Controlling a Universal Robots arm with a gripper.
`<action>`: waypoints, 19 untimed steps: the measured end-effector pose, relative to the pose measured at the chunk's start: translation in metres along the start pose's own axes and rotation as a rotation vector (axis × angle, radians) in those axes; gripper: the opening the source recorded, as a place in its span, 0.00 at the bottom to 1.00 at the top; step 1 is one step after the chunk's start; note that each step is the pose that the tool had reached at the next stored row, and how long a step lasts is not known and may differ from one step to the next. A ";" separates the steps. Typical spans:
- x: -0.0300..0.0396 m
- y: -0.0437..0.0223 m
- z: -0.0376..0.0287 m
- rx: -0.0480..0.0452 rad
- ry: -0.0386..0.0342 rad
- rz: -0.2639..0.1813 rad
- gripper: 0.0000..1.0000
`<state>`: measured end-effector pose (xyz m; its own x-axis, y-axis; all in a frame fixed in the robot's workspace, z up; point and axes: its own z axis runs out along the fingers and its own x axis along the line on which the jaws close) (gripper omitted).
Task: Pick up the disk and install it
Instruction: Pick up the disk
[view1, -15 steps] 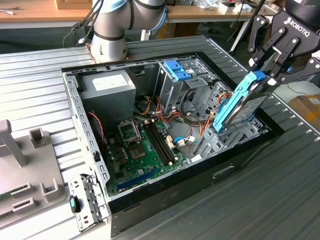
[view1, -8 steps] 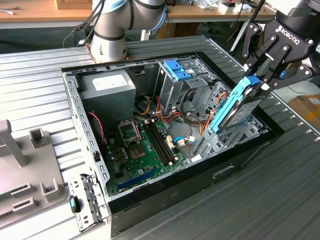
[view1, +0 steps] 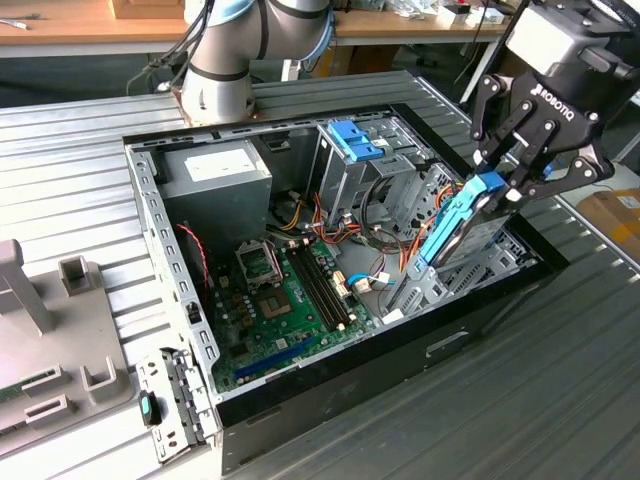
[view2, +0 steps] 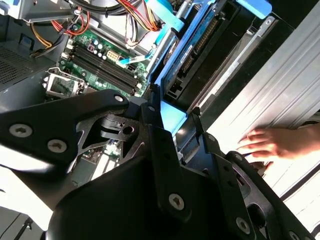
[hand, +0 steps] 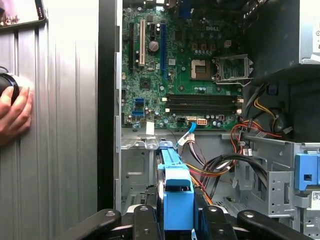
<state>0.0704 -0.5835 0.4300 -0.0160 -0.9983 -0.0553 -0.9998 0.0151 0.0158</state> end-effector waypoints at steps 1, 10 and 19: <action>0.0001 0.0000 0.0015 0.0000 0.0001 0.000 0.36; 0.0010 -0.0003 0.0188 0.0000 0.0002 0.000 0.36; 0.0018 -0.0005 0.0323 0.0000 0.0001 0.000 0.36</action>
<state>0.0704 -0.5836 0.3976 -0.0160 -0.9984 -0.0551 -0.9998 0.0151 0.0158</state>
